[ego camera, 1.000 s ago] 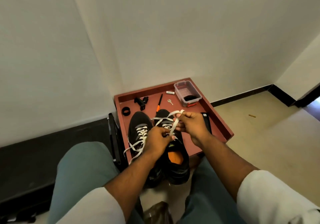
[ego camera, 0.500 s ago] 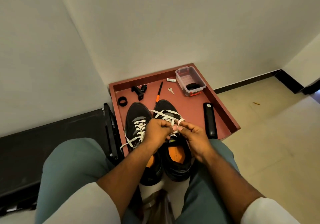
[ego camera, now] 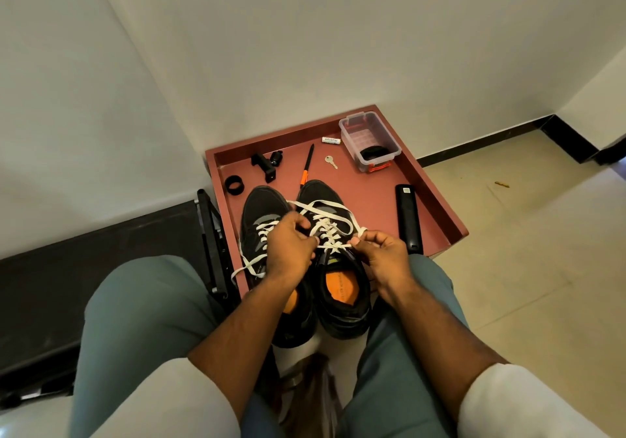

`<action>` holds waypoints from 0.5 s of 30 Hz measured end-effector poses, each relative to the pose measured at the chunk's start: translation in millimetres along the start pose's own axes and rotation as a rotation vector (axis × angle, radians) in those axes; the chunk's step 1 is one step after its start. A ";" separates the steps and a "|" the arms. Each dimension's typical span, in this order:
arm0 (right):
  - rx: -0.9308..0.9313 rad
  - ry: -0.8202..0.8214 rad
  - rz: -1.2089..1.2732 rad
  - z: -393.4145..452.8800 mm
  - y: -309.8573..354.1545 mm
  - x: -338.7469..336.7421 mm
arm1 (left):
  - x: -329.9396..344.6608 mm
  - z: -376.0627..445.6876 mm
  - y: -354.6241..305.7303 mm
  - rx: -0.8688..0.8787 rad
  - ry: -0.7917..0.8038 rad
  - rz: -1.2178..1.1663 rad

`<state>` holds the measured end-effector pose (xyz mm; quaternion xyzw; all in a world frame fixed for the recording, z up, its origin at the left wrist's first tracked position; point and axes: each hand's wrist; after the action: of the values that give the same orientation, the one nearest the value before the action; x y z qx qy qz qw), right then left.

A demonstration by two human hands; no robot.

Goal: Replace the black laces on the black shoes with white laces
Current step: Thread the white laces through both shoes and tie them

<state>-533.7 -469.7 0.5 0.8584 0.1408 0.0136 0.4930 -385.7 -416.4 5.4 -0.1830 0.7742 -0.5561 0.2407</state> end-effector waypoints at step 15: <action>-0.642 0.167 -1.312 19.7 7.6 -31.0 | -41.3 25.2 -31.2 0.243 0.597 0.991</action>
<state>-558.5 -497.8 0.4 0.4072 0.6518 -0.1783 0.6144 -337.0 -423.0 35.3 0.3938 0.7322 -0.4896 0.2629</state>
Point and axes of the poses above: each hand's wrist, its own z-axis towards the middle knuckle, its own x-axis out of the palm, y = z × x, and after that the axes turned 15 degrees about -z, right-handed
